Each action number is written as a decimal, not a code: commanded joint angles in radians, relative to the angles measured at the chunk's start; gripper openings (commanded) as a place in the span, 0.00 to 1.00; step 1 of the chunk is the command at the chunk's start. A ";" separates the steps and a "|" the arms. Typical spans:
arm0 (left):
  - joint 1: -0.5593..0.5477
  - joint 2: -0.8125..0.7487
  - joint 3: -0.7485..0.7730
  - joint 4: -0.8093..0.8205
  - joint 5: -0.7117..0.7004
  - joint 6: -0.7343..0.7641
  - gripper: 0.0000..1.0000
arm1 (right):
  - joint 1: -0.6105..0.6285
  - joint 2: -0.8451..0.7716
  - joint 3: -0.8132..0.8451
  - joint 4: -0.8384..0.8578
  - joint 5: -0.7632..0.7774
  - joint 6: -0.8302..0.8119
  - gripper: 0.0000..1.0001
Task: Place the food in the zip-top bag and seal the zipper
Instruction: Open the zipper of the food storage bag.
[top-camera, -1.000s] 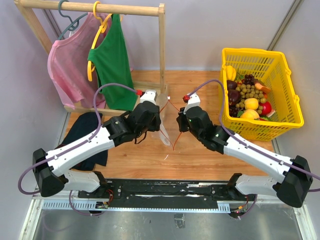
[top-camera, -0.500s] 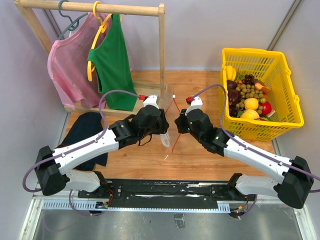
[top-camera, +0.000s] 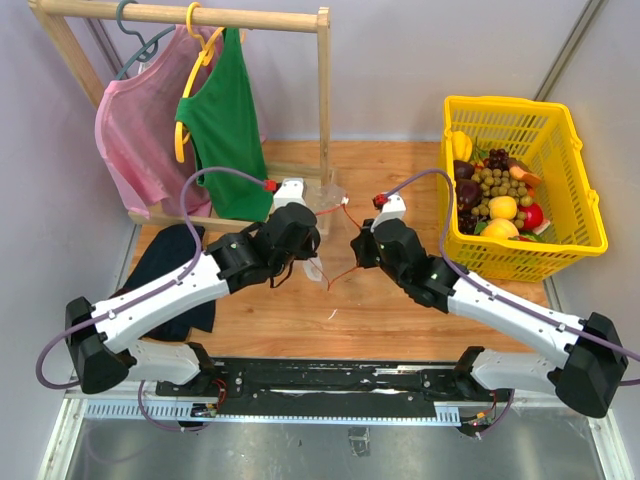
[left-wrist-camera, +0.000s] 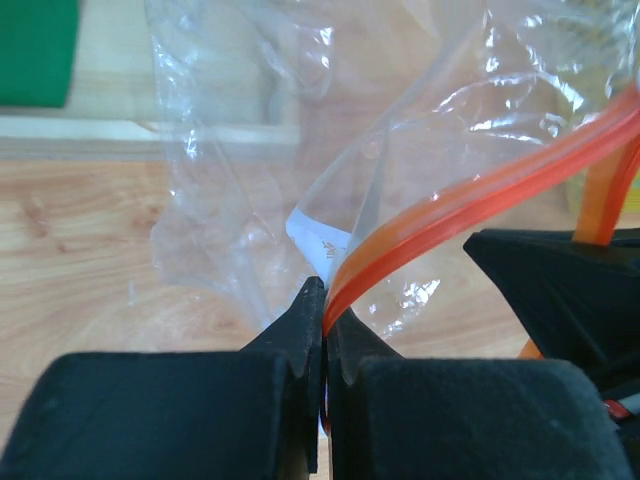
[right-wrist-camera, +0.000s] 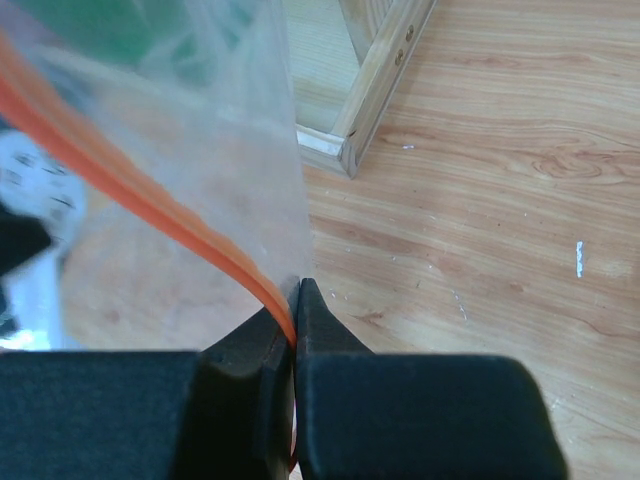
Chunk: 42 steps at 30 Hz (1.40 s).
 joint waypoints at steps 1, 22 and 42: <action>-0.008 -0.033 0.111 -0.163 -0.126 0.036 0.00 | -0.023 0.026 0.013 -0.038 -0.001 0.003 0.01; -0.006 0.121 0.111 -0.182 -0.022 0.088 0.00 | -0.109 0.154 0.019 -0.028 -0.190 -0.013 0.03; -0.004 0.463 0.438 -0.377 -0.040 0.110 0.00 | -0.184 0.037 -0.005 -0.043 -0.208 -0.094 0.34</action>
